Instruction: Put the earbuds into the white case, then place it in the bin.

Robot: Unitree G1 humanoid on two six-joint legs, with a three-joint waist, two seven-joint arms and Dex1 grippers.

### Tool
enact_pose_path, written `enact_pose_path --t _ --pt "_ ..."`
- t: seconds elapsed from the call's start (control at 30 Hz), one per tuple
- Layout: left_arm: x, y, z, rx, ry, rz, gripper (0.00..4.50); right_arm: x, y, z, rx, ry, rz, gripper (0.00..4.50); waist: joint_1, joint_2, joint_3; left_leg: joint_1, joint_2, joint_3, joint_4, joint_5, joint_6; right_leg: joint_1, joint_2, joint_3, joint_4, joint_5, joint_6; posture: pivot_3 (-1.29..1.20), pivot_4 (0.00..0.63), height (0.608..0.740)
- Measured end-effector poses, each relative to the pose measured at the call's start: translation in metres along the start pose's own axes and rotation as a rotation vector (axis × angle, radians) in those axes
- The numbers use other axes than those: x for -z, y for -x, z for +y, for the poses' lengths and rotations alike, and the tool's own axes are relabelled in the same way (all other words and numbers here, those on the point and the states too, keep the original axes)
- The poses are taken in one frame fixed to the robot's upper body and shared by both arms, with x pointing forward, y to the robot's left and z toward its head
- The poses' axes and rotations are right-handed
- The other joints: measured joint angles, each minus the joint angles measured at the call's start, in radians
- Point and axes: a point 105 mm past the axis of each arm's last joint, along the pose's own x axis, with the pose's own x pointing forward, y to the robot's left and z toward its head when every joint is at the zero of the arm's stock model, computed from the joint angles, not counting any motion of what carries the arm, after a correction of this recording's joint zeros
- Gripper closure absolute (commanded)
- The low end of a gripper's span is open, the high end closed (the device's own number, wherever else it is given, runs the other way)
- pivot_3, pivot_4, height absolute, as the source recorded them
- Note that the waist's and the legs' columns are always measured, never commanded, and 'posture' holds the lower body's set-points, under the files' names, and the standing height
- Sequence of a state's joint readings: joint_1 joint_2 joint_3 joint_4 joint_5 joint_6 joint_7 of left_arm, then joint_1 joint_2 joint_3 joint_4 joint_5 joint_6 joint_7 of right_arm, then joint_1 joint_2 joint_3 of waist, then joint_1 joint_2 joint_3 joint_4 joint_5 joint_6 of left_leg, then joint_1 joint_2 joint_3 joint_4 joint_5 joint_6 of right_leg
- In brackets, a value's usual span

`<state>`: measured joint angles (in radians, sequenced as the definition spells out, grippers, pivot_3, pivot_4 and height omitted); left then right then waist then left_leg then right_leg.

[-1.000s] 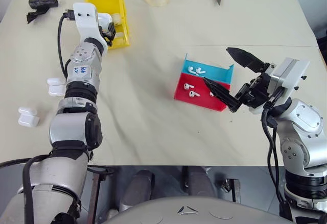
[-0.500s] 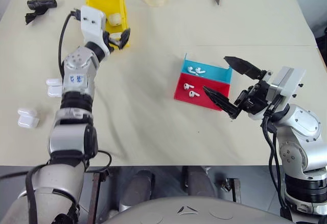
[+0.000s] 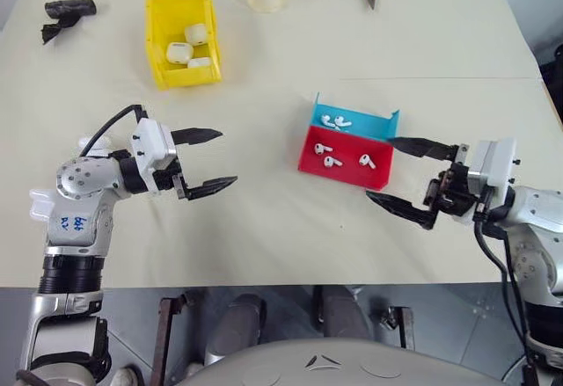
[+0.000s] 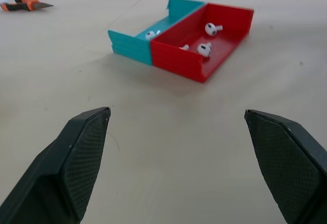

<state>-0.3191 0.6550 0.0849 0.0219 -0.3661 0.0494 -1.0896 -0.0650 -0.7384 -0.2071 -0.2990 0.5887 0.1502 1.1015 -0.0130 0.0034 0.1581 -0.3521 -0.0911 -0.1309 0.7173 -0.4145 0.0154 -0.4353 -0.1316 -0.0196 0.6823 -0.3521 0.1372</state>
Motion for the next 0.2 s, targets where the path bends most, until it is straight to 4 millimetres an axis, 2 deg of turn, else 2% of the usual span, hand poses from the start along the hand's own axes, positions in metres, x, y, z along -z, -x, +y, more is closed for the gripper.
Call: enact_pose_path --t 0.2 --pt "0.006 0.004 -0.009 -0.012 0.006 0.017 0.03 0.014 0.016 -0.006 0.0 -0.008 0.066 0.0 0.008 0.0 0.0 0.001 0.001 -0.001 0.0 0.0 0.0 0.004 0.0 -0.003 -0.003 0.001 0.002 0.0 0.15 0.74"
